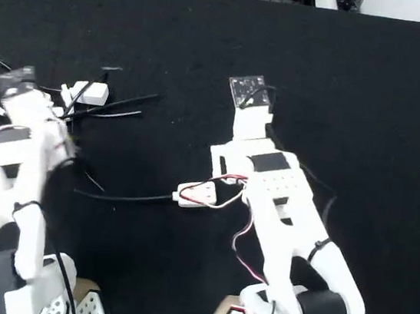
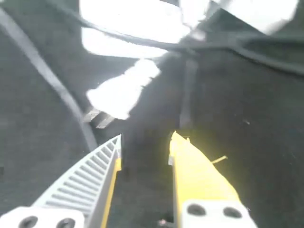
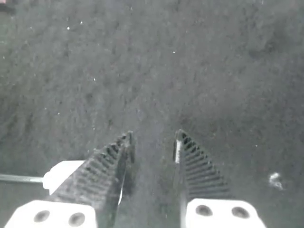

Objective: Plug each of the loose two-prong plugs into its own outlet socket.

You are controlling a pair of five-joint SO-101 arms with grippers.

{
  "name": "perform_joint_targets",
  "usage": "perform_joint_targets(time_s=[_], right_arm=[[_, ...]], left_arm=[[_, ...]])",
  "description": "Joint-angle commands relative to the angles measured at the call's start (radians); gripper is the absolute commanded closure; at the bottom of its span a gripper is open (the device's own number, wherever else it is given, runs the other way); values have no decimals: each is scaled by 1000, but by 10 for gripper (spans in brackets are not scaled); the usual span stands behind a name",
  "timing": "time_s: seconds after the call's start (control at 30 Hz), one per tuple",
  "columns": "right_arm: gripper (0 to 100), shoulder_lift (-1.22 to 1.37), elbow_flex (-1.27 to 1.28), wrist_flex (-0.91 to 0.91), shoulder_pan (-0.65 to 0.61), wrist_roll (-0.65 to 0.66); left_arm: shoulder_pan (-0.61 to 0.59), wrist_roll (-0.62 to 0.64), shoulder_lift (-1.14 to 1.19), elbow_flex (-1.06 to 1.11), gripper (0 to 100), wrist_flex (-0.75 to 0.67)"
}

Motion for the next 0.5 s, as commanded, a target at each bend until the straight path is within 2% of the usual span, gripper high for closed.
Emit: perform_joint_targets(time_s=[0.0, 0.13, 0.37, 0.47], right_arm=[[862, 1, -1, -34, 32, -11], [862, 1, 13, -34, 32, -11], [864, 1, 24, -35, 32, -11], [864, 1, 39, -38, 32, -11]], left_arm=[[-65, 12, -3, -110, 834, 78], [-79, 12, -3, -124, 834, 97], [-248, 11, -3, -205, 833, 97], [-282, -5, -2, -252, 832, 106]])
